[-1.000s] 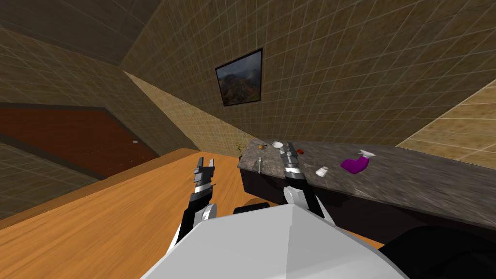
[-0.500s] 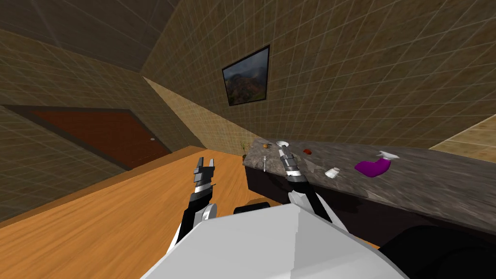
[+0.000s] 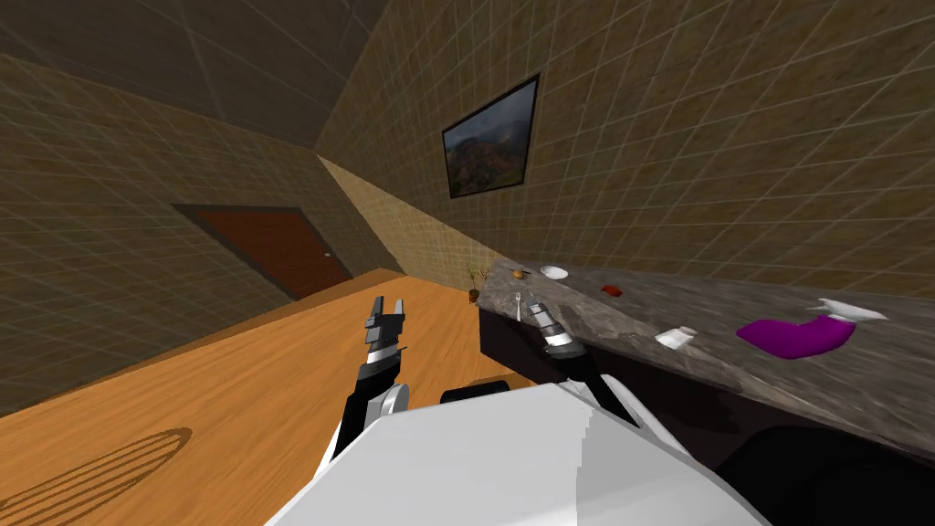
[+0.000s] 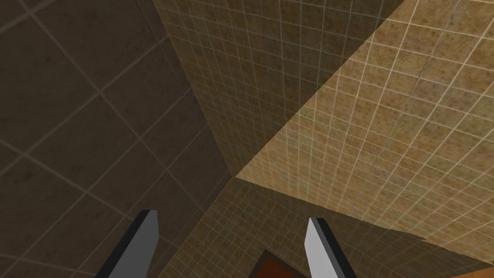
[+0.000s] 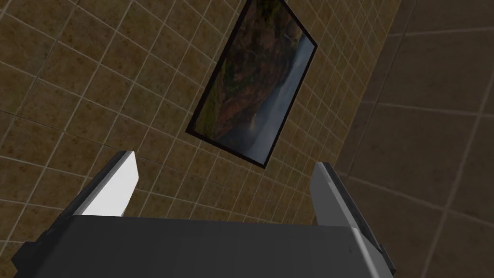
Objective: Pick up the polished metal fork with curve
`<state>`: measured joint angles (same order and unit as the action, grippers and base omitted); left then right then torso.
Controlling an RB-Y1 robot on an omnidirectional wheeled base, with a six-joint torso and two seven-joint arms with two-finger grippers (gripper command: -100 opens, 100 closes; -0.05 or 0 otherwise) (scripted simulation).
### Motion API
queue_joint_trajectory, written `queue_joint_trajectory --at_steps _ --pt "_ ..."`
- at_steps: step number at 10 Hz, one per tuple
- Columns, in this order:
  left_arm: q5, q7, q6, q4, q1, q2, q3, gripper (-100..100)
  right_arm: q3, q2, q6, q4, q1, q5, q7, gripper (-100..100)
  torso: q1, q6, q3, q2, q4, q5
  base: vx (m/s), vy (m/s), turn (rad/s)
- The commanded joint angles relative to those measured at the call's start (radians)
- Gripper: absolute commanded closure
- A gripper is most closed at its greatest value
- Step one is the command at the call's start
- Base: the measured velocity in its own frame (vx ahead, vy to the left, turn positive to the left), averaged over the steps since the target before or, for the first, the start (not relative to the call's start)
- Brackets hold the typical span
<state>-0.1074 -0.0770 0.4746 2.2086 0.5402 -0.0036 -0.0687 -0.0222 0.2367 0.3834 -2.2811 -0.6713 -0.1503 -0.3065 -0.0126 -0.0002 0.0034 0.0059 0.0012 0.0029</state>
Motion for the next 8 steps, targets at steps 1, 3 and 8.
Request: queue_joint_trajectory --at_steps 1,3,8 --pt "0.0 0.0 0.0 0.0 0.0 0.0 0.0 0 0.008 0.05 0.003 0.013 -0.05 -0.05 -0.047 -100 0.0 0.0 0.0 0.0 0.0 0.0 -0.068 0.21 0.325" --pt "0.0 0.0 0.0 0.0 0.0 0.0 0.0 0 0.011 0.081 0.003 0.021 -0.086 -0.103 -0.076 -100 0.004 0.001 -0.001 -0.002 0.0 -0.001 -0.017 0.119 0.104" --pt "0.0 0.0 0.0 0.0 0.0 0.0 0.0 0 0.025 0.176 0.004 0.049 -0.194 -0.229 -0.165 -100 0.009 0.001 -0.002 -0.003 -0.001 -0.002 -0.01 0.112 0.155"
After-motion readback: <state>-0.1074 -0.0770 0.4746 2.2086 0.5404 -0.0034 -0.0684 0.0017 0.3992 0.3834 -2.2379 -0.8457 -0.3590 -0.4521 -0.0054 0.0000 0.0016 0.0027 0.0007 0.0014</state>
